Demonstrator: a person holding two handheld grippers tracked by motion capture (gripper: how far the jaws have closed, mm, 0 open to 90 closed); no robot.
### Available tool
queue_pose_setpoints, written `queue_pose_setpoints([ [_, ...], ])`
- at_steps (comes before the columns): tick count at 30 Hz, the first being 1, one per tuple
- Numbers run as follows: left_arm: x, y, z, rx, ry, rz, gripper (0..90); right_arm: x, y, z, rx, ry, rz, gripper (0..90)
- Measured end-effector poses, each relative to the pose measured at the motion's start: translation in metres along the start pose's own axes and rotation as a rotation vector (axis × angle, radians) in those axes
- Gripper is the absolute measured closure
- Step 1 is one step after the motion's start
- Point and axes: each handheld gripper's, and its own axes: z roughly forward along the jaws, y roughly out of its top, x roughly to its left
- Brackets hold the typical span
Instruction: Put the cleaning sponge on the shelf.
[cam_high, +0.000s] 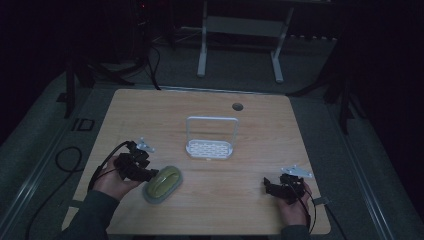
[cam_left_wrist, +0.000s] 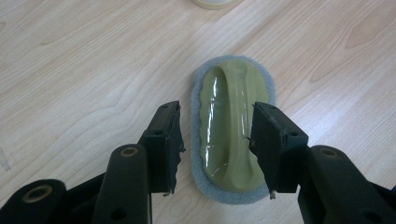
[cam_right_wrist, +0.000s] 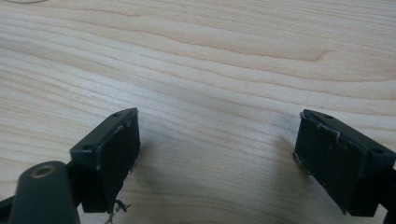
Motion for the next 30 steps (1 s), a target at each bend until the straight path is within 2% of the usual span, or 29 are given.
queue_pose_setpoints([
  [18, -0.01, 0.019, 0.005, 0.078, -0.013, 0.056, 50.2, 0.0, 0.0, 0.0, 0.0, 0.0, 0.0, 13.6],
  [26, -0.014, 0.024, 0.011, 0.118, -0.024, 0.057, 50.2, 0.0, 0.0, 0.0, 0.0, 0.0, 0.0, 13.6],
  [30, -0.016, 0.028, 0.014, 0.155, -0.024, 0.057, 50.9, 0.0, 0.0, 0.0, 0.0, 0.0, 0.0, 13.6],
])
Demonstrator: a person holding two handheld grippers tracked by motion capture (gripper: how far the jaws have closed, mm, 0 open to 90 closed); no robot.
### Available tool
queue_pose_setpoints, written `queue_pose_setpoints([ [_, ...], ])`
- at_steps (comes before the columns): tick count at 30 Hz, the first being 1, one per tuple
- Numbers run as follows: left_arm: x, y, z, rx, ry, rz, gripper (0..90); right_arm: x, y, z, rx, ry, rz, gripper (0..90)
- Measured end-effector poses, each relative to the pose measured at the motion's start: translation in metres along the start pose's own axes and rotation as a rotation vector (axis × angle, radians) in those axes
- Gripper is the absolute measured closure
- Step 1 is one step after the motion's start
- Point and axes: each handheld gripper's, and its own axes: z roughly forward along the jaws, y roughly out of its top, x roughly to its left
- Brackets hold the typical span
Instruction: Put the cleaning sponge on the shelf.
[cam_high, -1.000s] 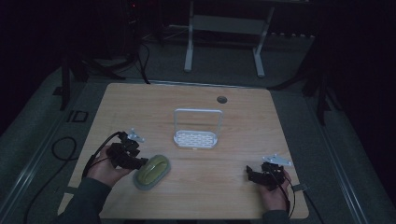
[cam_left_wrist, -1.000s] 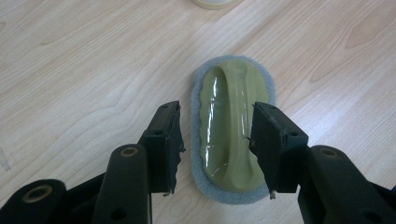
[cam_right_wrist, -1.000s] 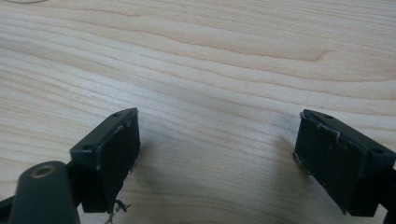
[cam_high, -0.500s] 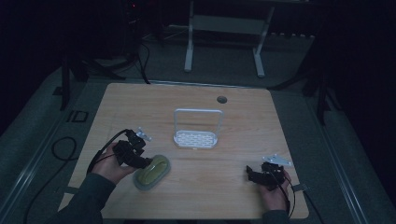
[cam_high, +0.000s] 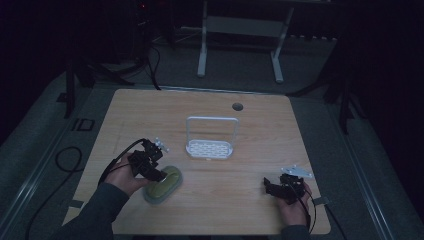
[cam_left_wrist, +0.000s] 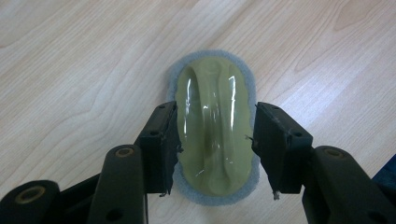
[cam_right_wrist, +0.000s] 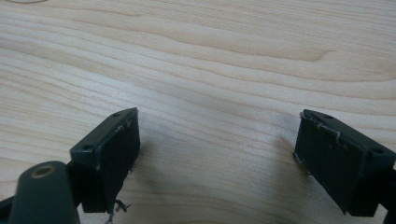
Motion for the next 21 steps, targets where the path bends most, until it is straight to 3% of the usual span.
queue_pose_setpoints([
  [21, 0.002, 0.019, 0.02, 0.162, -0.026, -0.024, 52.8, 0.0, 0.0, 0.0, 0.0, 0.0, 0.0, 13.6],
])
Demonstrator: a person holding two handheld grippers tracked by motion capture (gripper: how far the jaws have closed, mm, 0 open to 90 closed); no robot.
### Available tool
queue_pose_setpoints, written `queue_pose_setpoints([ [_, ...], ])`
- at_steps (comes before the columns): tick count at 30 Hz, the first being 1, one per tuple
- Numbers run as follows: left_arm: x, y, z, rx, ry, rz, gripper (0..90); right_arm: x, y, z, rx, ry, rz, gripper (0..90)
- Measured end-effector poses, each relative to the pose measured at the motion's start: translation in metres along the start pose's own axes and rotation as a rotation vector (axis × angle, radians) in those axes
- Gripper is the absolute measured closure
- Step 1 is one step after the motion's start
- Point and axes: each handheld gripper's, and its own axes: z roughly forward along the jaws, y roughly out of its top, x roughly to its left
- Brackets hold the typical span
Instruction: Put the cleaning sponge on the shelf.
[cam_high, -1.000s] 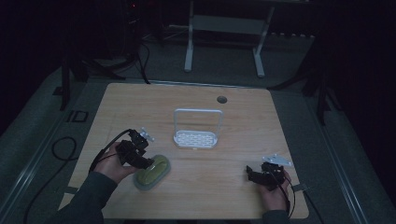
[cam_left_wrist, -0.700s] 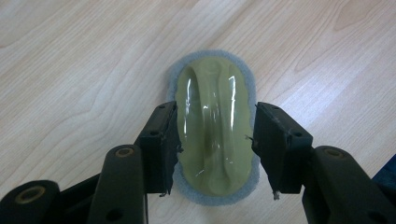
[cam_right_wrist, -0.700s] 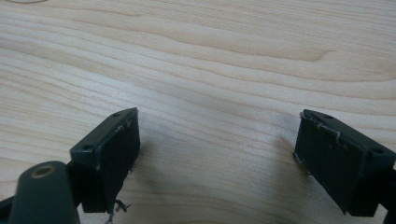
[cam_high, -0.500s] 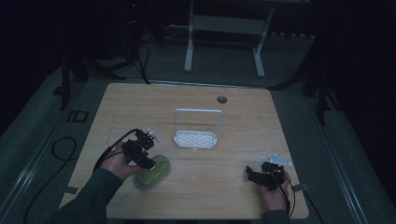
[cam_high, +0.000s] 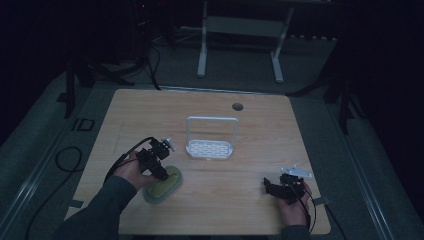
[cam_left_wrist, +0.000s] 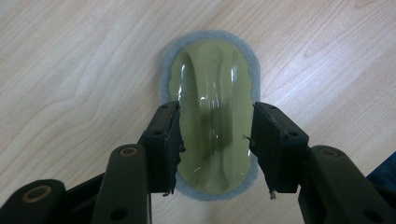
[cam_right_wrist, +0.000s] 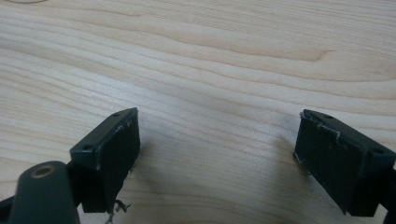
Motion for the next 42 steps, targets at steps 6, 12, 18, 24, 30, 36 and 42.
queue_pose_setpoints([
  [6, -0.002, 0.004, 0.006, 0.033, 0.0, -0.006, 52.9, 0.0, 0.0, 0.0, -0.001, 0.0, -0.002, 13.6],
  [12, -0.003, 0.006, 0.012, 0.061, 0.003, -0.007, 54.0, 0.0, 0.0, 0.0, 0.0, 0.0, 0.0, 13.6],
  [18, -0.001, 0.008, 0.021, 0.102, -0.002, -0.005, 56.9, 0.0, 0.0, 0.0, 0.0, 0.0, -0.001, 13.6],
  [24, 0.001, 0.01, 0.024, 0.112, 0.003, 0.002, 60.4, 0.0, 0.0, 0.0, 0.0, 0.0, -0.001, 13.6],
  [30, 0.002, 0.01, 0.026, 0.113, -0.005, -0.003, 62.6, 0.0, 0.0, 0.0, 0.0, 0.0, -0.001, 13.6],
  [36, 0.002, 0.01, 0.028, 0.118, -0.012, 0.004, 68.8, 0.0, 0.0, 0.0, 0.0, 0.0, -0.001, 13.6],
  [42, 0.002, 0.009, 0.026, 0.119, 0.008, 0.019, 71.3, 0.0, 0.0, 0.0, 0.0, 0.0, -0.001, 13.6],
])
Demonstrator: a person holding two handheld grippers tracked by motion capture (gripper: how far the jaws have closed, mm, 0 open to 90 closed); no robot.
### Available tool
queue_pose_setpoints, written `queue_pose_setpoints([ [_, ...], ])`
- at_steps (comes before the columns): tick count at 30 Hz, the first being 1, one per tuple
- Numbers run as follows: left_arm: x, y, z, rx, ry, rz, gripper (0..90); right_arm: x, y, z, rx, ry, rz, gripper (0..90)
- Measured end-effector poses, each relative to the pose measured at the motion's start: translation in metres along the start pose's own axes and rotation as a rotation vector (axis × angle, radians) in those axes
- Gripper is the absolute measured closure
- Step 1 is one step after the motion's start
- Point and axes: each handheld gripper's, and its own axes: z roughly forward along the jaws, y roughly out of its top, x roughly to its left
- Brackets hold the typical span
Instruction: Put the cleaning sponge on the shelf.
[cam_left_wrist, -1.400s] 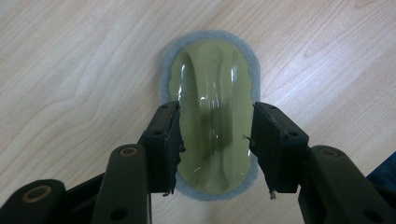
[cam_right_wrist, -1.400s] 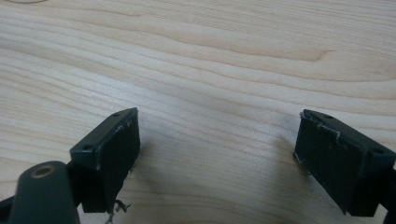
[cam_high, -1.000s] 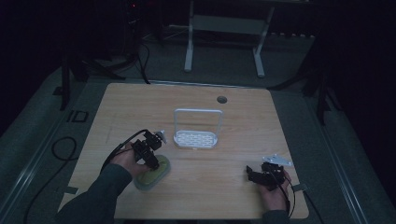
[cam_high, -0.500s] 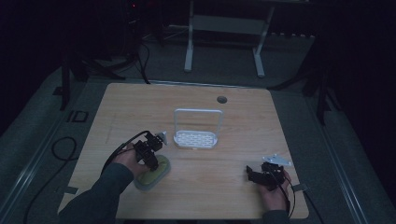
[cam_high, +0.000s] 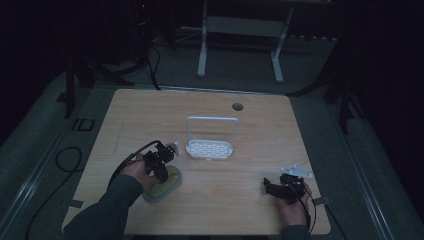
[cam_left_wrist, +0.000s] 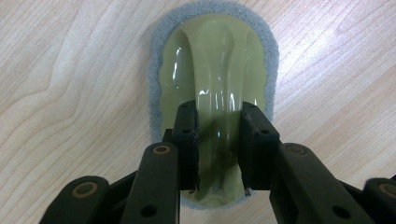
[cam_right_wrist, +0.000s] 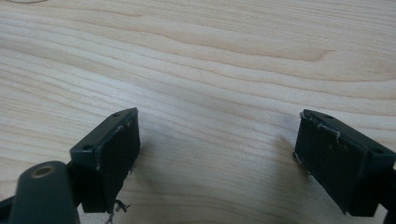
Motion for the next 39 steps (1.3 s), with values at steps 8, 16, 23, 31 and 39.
queue_pose_setpoints([
  [8, 0.002, 0.0, -0.007, -0.015, -0.003, 0.029, 71.5, 0.0, 0.0, 0.0, 0.0, 0.0, 0.0, 13.6],
  [16, 0.0, 0.002, -0.01, -0.052, 0.01, 0.076, 71.5, 0.0, 0.0, 0.0, 0.0, 0.0, 0.0, 13.6],
  [23, -0.002, 0.004, -0.017, -0.096, 0.03, 0.109, 71.6, 0.0, 0.0, 0.0, -0.001, 0.0, -0.001, 13.6],
  [31, -0.005, 0.013, -0.02, -0.113, 0.022, 0.173, 71.6, 0.0, 0.0, 0.0, -0.001, 0.0, -0.002, 13.6],
  [39, -0.01, 0.022, -0.021, -0.137, 0.018, 0.24, 71.5, 0.0, 0.0, 0.0, -0.002, -0.001, -0.003, 13.6],
])
